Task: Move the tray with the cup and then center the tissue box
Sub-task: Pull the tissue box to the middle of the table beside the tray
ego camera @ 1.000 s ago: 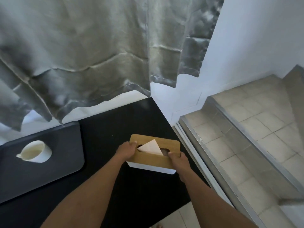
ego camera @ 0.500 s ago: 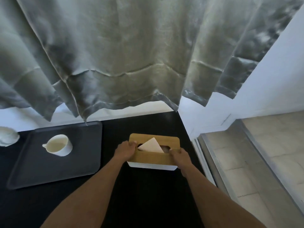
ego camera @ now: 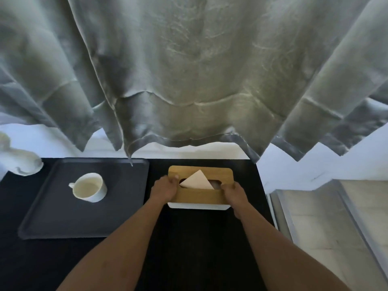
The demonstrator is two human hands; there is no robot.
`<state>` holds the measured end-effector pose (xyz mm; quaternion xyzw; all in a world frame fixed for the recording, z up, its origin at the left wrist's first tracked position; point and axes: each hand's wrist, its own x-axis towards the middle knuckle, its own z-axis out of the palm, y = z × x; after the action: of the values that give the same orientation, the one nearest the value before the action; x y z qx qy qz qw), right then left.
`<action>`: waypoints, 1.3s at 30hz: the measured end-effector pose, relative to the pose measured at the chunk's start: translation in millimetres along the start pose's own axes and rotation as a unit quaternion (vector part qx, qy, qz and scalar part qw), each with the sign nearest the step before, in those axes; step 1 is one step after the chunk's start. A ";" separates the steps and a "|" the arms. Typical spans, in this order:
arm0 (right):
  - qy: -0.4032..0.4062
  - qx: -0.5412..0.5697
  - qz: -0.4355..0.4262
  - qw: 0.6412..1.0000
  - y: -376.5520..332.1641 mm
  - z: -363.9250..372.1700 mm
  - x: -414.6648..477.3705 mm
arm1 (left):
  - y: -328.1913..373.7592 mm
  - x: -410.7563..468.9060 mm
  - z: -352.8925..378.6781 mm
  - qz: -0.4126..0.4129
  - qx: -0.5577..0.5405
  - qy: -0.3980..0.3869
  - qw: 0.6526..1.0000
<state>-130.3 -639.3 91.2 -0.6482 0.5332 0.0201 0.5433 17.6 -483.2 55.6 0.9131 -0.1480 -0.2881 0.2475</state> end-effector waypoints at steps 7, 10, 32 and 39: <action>0.000 -0.010 -0.006 1.000 -25.8 5.9 35.8 | 5.3 36.2 -5.5 0.009 -0.007 0.022 1.000; 0.001 -0.017 -0.007 1.000 -31.5 8.1 49.1 | 6.8 48.5 -4.6 0.015 -0.014 0.028 0.999; 0.031 -0.044 -0.027 0.998 -59.6 19.2 98.2 | 20.1 94.4 1.9 -0.020 -0.026 0.069 0.997; 0.024 -0.060 -0.033 0.997 -57.3 18.0 98.5 | 20.4 93.9 4.9 -0.030 -0.065 0.058 0.996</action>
<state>-37.0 -701.2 63.3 -0.6971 0.5221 0.0179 0.4910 86.3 -540.7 20.5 0.9145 -0.0872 -0.2507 0.3055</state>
